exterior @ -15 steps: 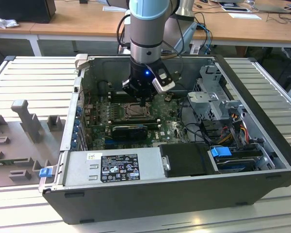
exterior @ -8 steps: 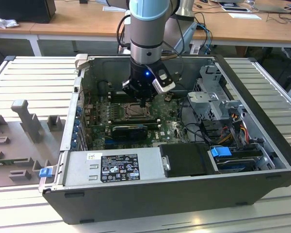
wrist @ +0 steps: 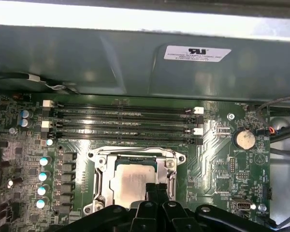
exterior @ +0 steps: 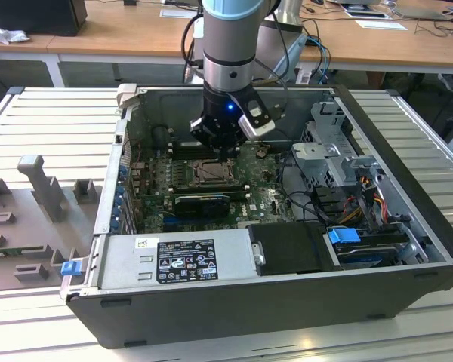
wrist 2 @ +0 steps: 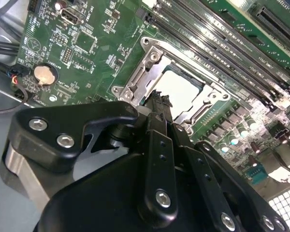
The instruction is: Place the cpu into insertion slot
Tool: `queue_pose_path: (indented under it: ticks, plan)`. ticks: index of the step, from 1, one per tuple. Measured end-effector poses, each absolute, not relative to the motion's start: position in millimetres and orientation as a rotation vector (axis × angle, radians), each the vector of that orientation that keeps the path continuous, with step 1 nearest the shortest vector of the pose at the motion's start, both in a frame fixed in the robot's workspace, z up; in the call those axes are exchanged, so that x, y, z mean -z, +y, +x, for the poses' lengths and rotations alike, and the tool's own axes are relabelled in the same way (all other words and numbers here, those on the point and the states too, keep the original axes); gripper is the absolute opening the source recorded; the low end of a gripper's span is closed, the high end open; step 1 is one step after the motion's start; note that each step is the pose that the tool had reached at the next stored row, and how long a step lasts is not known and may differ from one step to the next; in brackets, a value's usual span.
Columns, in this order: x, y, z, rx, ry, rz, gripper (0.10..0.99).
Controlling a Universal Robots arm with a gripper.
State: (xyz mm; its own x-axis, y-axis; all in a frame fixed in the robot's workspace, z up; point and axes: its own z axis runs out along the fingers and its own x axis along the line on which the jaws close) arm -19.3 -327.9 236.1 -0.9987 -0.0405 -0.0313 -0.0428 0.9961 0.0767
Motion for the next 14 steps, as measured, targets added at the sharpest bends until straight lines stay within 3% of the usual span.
queue_pose_path:
  ticks: [14]
  plan:
    - [-237.4, -335.6, -19.4, -0.120, 3.109, -0.065, 0.106]
